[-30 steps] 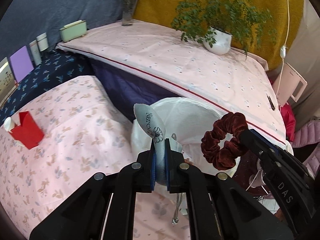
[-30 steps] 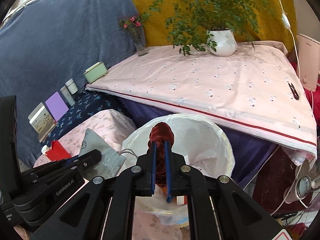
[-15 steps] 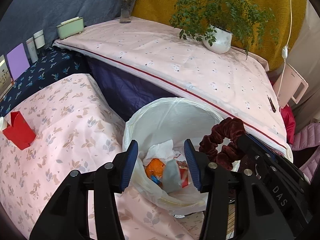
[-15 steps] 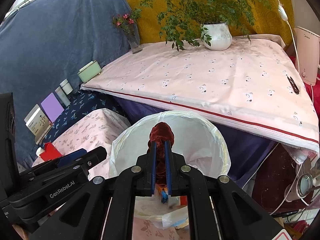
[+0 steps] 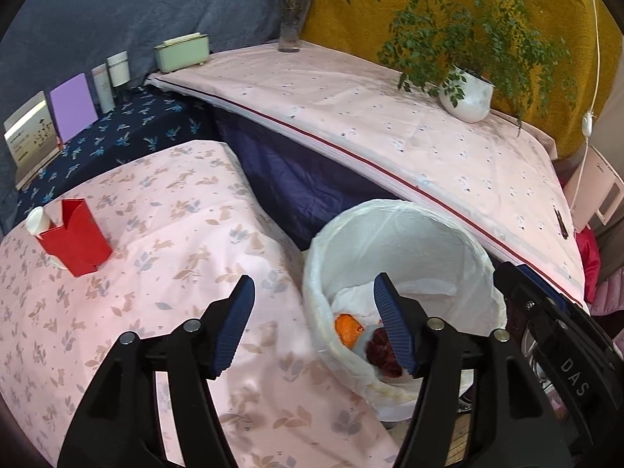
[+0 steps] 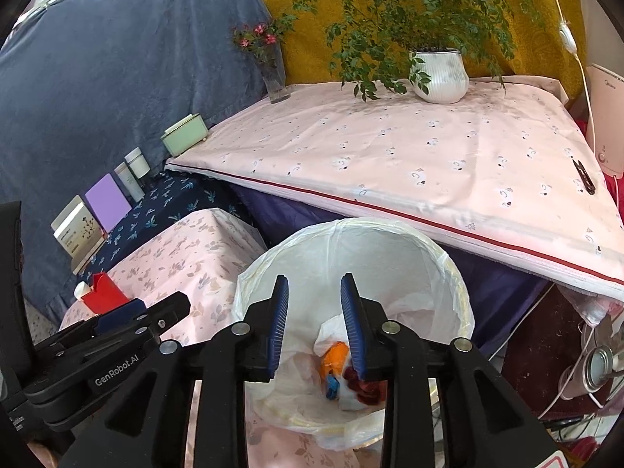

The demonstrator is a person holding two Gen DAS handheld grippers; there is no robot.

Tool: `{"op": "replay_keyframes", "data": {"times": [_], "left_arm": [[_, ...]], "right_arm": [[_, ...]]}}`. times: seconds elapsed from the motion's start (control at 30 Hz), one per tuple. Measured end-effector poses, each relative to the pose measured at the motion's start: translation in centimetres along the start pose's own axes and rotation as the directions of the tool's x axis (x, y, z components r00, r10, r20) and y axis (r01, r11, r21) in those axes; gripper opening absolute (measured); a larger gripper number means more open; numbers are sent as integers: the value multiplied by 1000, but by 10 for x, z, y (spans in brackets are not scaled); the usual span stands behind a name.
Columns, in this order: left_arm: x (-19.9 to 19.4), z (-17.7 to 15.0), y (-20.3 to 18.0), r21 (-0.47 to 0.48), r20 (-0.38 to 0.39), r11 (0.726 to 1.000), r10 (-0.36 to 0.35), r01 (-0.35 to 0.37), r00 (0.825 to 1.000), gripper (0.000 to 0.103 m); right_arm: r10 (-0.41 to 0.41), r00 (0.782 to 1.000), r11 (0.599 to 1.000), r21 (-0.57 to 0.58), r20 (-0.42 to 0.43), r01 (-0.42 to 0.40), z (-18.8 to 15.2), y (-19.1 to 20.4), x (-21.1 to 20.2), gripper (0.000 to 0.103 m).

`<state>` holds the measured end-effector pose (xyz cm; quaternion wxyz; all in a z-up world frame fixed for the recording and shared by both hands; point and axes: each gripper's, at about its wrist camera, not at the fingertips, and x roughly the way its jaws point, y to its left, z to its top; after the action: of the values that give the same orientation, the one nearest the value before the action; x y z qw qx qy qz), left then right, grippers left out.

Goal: Collect trash
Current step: 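Move both tools back toward the red cup and red folded box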

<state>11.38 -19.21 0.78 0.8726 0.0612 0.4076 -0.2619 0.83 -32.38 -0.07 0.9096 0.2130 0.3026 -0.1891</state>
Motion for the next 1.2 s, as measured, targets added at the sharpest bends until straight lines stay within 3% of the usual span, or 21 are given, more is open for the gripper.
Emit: {"op": "replay_keyframes", "data": {"times": [0.47,0.53,0.8,1.2], "left_arm": [[-19,-9,62,-115,21,990,81,-78,996,67],[-22,-10,73,-136,25,986,95,-91,995,68],[-32,-18,116,-219,22,966,146,-138,989,69],[-46,-33,166,-287,14,936,218,-205,976,72]], "right_arm": [[51,999,996,-67,-17,-52,-9,47,-1,41],[59,998,995,-79,-16,-61,-11,56,-1,48],[94,995,987,-125,-29,-97,-17,92,0,56],[130,989,970,-200,-65,-140,-30,143,7,59]]}}
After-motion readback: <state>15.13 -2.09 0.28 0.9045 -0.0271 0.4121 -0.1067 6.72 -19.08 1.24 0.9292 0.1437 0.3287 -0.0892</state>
